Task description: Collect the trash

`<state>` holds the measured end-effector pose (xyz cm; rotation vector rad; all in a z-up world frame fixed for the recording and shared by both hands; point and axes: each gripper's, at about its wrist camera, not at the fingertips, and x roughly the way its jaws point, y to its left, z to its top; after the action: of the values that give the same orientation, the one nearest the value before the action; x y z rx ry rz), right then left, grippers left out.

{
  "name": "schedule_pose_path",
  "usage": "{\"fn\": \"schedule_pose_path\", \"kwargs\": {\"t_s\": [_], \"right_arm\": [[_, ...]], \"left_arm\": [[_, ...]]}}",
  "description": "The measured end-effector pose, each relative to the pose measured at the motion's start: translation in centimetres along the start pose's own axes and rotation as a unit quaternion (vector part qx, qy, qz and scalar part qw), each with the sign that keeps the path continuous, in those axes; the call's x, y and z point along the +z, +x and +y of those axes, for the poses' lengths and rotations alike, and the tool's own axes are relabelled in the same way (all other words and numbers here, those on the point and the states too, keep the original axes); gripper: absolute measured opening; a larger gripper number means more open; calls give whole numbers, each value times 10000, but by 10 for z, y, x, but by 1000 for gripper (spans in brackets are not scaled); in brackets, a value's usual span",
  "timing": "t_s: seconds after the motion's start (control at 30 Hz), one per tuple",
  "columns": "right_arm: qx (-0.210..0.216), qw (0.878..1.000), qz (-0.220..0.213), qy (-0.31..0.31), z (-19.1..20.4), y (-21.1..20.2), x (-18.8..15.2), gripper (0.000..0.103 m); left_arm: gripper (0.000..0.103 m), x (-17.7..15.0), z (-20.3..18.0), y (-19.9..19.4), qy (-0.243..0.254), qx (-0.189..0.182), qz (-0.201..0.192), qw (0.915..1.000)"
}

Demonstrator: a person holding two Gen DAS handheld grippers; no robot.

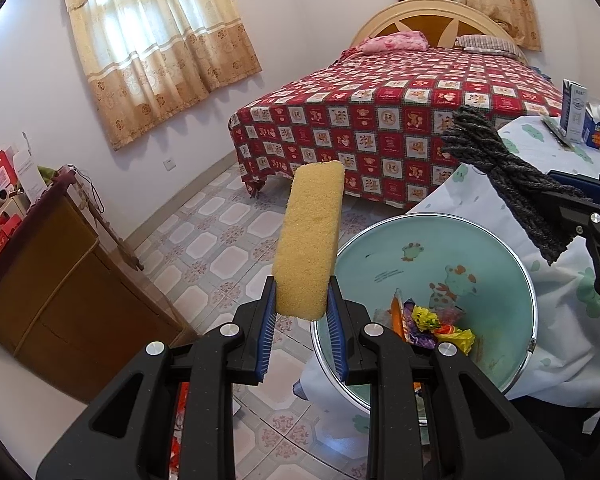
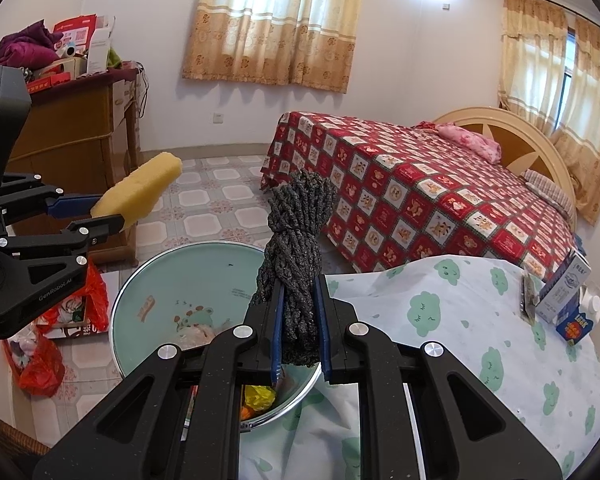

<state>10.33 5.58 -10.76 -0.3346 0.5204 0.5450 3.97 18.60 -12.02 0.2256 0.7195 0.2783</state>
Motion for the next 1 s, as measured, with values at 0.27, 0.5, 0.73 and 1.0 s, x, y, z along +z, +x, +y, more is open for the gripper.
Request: {"fn": "schedule_pose_path", "kwargs": {"t_s": [0.27, 0.5, 0.73, 1.0], "right_arm": [[-10, 10000, 12, 66, 0, 3, -3, 28], [-115, 9996, -28, 262, -8, -4, -7, 41], [-380, 9967, -257, 674, -31, -42, -16, 50], [-653, 9925, -631, 824, -44, -83, -16, 54]], "left_arm": [[49, 0, -4, -4, -87, -281, -53, 9996], [65, 0, -9, -11, -100, -398, -146, 9991], [85, 7, -7, -37, -276, -489, -524, 9970], [92, 15, -10, -62, -319, -507, -850, 9946]]}}
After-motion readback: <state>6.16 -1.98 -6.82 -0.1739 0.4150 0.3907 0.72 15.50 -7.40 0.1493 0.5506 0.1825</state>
